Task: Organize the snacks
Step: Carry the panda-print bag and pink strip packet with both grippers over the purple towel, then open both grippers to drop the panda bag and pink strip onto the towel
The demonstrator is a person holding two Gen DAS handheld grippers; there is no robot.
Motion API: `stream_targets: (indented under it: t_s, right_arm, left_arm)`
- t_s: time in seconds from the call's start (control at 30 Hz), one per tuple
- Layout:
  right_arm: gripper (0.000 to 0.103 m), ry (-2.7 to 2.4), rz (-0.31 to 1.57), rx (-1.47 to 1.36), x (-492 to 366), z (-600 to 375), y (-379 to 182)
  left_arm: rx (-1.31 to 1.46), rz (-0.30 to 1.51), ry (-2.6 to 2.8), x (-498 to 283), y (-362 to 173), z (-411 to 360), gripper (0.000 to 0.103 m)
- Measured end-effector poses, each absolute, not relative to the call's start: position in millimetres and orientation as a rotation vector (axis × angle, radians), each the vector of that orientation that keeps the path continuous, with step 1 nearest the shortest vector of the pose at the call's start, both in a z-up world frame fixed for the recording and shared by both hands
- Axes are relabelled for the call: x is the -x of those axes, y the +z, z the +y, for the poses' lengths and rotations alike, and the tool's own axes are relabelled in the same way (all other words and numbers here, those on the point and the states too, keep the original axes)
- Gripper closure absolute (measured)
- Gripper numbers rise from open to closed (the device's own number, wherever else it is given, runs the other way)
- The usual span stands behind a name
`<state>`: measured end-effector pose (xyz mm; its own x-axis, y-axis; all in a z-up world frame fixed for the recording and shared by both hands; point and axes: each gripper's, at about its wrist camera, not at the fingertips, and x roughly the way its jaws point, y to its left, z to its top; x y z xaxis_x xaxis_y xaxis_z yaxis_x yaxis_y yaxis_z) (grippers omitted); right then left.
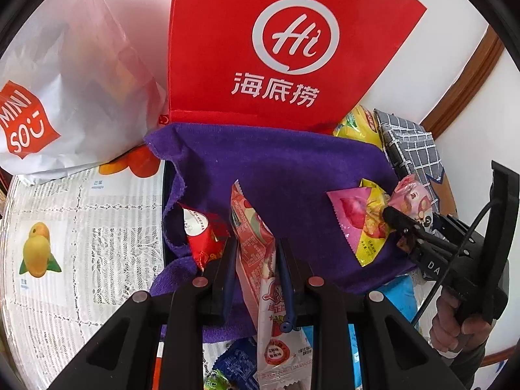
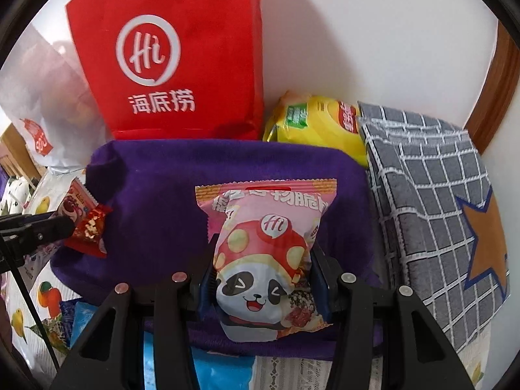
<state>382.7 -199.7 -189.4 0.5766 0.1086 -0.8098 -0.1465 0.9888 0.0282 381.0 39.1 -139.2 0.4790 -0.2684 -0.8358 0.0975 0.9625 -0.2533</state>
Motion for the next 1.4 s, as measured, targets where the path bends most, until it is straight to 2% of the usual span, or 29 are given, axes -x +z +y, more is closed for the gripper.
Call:
stream_targets:
  t_s: [0.23, 0.6, 0.87, 0.93, 0.97, 1.0, 1.07, 1.17, 1.4]
  right_arm:
    - [0.053, 0.152, 0.957, 0.05, -387, -201, -193]
    - [0.042, 0.15, 0.962, 0.077, -388, -201, -195]
    - [0.037, 0.142, 0.969, 0.089, -387, -201, -198]
    - [0.037, 0.139, 0.971, 0.085, -387, -202, -197]
    - [0.036, 0.136, 0.967, 0.082, -387, -202, -196]
    - [0.035, 0.134, 0.964, 0.08, -386, -203, -195]
    - [0.028, 0.131, 0.956, 0.078, -385, -203, -192]
    - [0.026, 0.127, 0.941, 0.076, -382, -203, -184]
    - [0.025, 0.11, 0.887, 0.059, -362, -205, -156]
  left_arm:
    - [0.178, 1.073, -0.222, -390, -149, 36, 0.079]
    - [0.169, 1.109, -0.217, -399, -165, 29, 0.079]
    - [0.161, 1.107, -0.227, -402, -168, 25, 0.078]
    - [0.157, 1.108, -0.225, -402, -168, 24, 0.073]
    - [0.154, 1.106, -0.225, -402, -167, 23, 0.066]
    - [0.148, 1.101, -0.222, -401, -164, 22, 0.05]
    - [0.137, 1.066, -0.21, -397, -157, 21, 0.036]
    - [0.122, 1.019, -0.21, -388, -145, 21, 0.032]
    - [0.091, 0.995, -0.195, -368, -127, 20, 0.032]
